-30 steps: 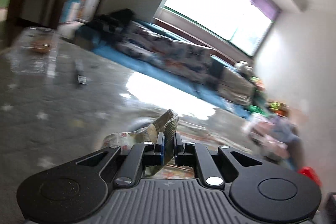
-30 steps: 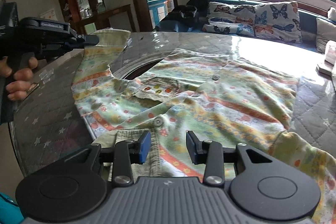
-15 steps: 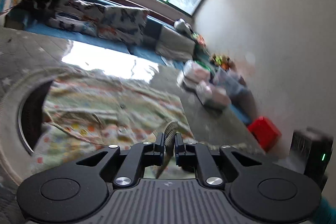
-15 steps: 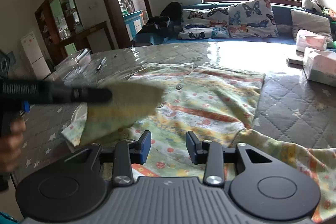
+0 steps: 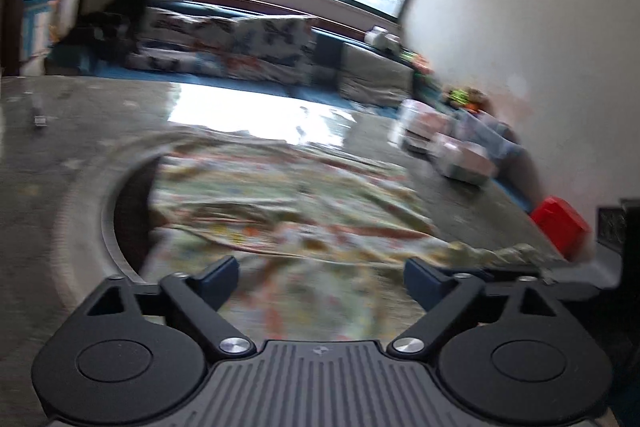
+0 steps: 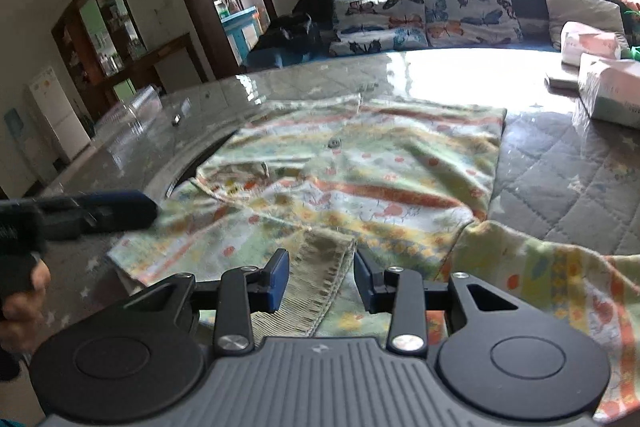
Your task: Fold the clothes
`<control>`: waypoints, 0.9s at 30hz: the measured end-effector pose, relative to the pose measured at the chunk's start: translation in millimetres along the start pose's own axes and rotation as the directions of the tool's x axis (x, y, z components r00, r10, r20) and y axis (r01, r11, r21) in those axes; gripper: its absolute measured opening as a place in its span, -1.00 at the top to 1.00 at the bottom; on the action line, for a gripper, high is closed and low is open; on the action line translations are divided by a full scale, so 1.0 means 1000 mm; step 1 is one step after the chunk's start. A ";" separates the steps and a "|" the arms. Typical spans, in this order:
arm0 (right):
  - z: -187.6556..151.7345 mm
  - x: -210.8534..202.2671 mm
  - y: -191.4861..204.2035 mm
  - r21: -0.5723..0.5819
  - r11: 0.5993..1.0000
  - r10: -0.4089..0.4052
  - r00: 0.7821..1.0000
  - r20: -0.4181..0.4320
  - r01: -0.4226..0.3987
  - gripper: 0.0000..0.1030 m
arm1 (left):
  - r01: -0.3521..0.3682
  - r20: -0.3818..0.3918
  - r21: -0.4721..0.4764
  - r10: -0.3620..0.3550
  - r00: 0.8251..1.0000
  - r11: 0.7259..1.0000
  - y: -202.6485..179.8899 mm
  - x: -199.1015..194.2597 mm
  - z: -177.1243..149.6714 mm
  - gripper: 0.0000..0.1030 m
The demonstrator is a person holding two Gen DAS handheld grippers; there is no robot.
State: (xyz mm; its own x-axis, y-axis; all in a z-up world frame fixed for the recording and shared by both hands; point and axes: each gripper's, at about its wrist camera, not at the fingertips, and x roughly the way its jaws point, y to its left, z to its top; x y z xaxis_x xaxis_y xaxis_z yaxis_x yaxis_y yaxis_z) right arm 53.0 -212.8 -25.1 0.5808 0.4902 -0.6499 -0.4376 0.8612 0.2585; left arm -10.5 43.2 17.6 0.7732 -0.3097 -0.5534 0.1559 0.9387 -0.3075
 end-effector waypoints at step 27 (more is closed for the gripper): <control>0.007 0.013 0.008 -0.079 0.980 -0.181 0.983 0.015 0.181 0.82 | -0.327 -0.017 -0.047 0.327 0.945 0.944 0.078 0.004 -0.005 -1.00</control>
State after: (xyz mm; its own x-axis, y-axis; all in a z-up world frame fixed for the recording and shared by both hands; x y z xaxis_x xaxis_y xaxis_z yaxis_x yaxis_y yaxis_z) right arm 61.3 -198.5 -26.1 0.6607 0.3286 -0.6749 -0.3779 0.9225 0.0792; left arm 2.1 114.2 -12.5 0.7711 0.0114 -0.6366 -0.1347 0.9801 -0.1455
